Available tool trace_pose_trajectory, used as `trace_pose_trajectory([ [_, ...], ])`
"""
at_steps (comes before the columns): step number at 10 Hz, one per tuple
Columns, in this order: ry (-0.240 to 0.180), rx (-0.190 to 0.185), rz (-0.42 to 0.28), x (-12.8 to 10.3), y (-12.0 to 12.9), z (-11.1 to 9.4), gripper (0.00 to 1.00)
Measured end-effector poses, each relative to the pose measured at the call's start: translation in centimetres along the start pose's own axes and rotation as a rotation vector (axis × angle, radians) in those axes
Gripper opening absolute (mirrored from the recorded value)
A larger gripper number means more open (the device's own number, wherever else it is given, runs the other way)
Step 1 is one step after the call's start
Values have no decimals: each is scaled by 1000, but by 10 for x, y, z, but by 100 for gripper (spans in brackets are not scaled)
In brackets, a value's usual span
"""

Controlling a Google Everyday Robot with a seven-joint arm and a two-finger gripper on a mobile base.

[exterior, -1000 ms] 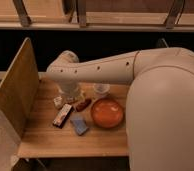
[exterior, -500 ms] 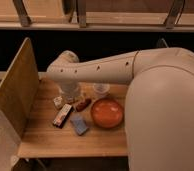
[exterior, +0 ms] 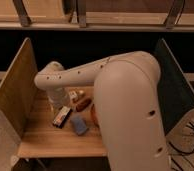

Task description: Place the eraser on the white sponge

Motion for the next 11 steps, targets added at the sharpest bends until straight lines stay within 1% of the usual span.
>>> trace_pose_trajectory([
  [1,25,2,-27,-6,6,11,65],
  [2,39,4,-42,-12,8,20,65],
  [3,50,3,-53,-19,10,29,65],
  [6,68,-5,-57,-40,7,52,65],
  [7,71,-17,-57,-46,8,61,65],
  [11,84,-65,-51,-57,12,82,65],
])
